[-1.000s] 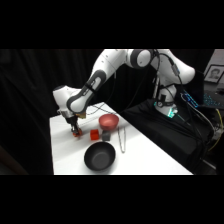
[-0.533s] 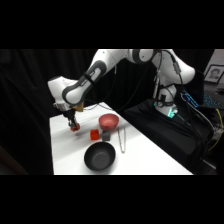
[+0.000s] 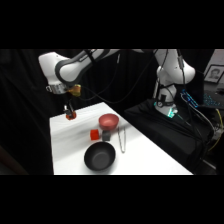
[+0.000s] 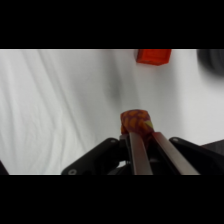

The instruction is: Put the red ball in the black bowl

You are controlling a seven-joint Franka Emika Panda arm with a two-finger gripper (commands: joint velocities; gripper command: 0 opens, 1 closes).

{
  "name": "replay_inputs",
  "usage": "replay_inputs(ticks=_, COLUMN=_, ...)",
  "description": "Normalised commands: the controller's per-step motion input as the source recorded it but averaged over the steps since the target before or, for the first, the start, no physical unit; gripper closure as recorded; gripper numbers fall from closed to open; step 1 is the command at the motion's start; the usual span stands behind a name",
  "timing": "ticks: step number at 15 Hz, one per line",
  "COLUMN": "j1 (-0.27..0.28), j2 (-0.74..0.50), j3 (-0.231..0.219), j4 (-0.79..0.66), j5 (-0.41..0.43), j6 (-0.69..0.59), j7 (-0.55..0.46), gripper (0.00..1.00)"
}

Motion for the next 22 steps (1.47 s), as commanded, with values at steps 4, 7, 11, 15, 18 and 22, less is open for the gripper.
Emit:
replay_inputs(ticks=4, j1=0.108, j2=-0.46, j3=-0.019, j4=-0.49, j5=-0.086, j6=0.06, j7=0.0, gripper=0.96)
replay_inputs(ticks=7, j1=0.135, j2=-0.49, j3=0.024, j4=-0.62, j5=-0.089, j6=0.19, j7=-0.02, gripper=0.96)
replay_inputs(ticks=11, j1=0.142, j2=-0.43, j3=0.059, j4=-0.62, j5=-0.092, j6=0.3, j7=-0.05, gripper=0.96)
replay_inputs(ticks=15, j1=0.149, j2=-0.37, j3=0.085, j4=-0.56, j5=-0.102, j6=0.34, j7=-0.05, gripper=0.96)
replay_inputs(ticks=18, j1=0.139, j2=-0.33, j3=0.083, j4=-0.48, j5=-0.119, j6=0.3, j7=-0.03, gripper=0.96)
replay_inputs(ticks=22, j1=0.1, j2=-0.25, j3=0.081, j4=-0.36, j5=-0.109, j6=0.28, j7=-0.03, gripper=0.96)
